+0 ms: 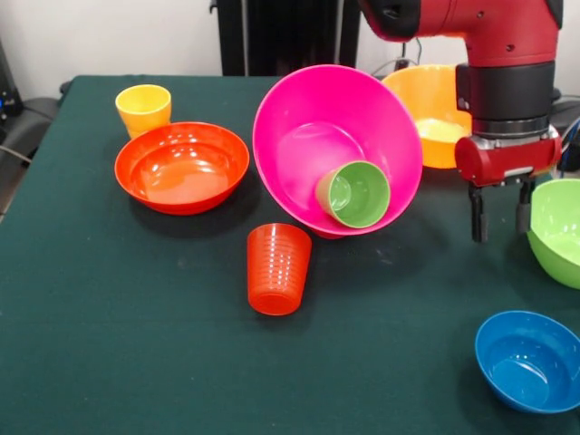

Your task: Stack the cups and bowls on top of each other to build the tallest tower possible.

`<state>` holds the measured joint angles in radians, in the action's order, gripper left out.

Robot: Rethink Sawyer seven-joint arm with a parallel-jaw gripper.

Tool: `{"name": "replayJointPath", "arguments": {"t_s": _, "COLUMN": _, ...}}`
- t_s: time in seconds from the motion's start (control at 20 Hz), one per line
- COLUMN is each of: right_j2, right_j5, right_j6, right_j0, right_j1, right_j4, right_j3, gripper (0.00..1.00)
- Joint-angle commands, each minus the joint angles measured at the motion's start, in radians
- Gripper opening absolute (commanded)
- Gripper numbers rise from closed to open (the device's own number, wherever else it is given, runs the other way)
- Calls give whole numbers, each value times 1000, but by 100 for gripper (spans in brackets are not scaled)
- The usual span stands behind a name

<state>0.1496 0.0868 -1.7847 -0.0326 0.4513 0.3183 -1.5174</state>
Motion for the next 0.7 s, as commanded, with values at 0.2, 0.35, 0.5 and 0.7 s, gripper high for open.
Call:
{"name": "replayJointPath", "arguments": {"t_s": 0.2, "right_j2": 31, "right_j5": 104, "right_j6": -46, "right_j0": -9, "right_j1": 56, "right_j4": 1, "right_j3": 52, "gripper": 100}}
{"name": "replayJointPath", "arguments": {"t_s": 0.35, "right_j2": 2, "right_j5": 168, "right_j6": 40, "right_j0": -44, "right_j1": 99, "right_j4": 46, "right_j3": 80, "gripper": 100}}
{"name": "replayJointPath", "arguments": {"t_s": 0.5, "right_j2": 0, "right_j5": 238, "right_j6": 117, "right_j0": -79, "right_j1": 134, "right_j4": 73, "right_j3": 108, "gripper": 100}}
{"name": "replayJointPath", "arguments": {"t_s": 0.7, "right_j2": 29, "right_j5": 299, "right_j6": 133, "right_j0": -89, "right_j1": 157, "right_j4": 71, "right_j3": 101, "gripper": 100}}
